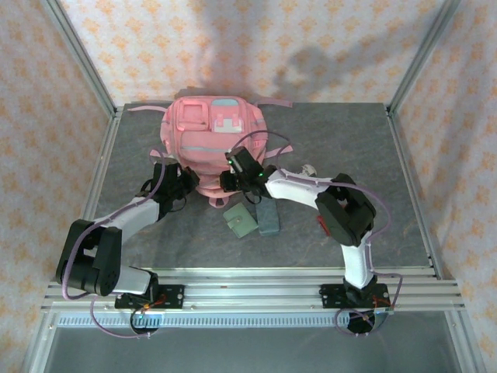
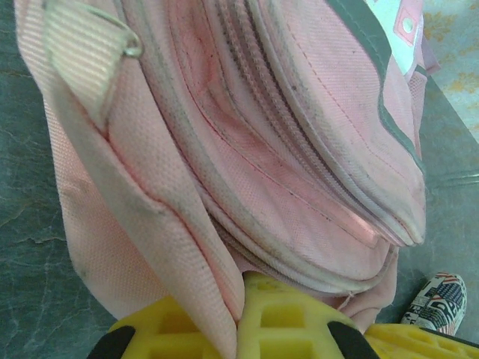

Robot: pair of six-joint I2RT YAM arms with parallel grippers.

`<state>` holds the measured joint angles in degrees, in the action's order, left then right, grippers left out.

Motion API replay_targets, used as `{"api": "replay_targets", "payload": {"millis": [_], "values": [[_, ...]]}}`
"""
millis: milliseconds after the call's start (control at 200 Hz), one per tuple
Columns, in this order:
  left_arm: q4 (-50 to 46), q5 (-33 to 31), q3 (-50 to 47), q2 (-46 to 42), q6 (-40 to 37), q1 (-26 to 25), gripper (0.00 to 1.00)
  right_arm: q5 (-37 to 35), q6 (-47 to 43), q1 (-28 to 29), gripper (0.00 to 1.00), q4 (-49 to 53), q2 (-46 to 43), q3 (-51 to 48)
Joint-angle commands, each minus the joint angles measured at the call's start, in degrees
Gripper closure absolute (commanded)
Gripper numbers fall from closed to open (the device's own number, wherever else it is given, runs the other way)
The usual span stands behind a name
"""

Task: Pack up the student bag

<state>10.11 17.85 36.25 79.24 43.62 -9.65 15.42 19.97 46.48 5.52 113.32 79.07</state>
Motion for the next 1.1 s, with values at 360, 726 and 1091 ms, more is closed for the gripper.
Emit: {"api": "replay_targets", "payload": {"millis": [360, 726, 1091], "values": [[6.19, 2.37, 0.83, -0.14, 0.25, -0.49, 1.0, 3.45, 1.79, 0.63, 0.9, -0.73, 1.23, -1.83], [7.03, 3.0, 0.79, 0.04, 1.03, -0.52, 1.0, 3.9, 2.1, 0.63, 0.89, -2.14, -1.16, -4.47], [7.12, 2.91, 1.66, 0.8, 1.3, -0.49, 1.0, 1.63, 0.53, 0.98, 1.0, 2.06, 2.76, -1.67]]}}
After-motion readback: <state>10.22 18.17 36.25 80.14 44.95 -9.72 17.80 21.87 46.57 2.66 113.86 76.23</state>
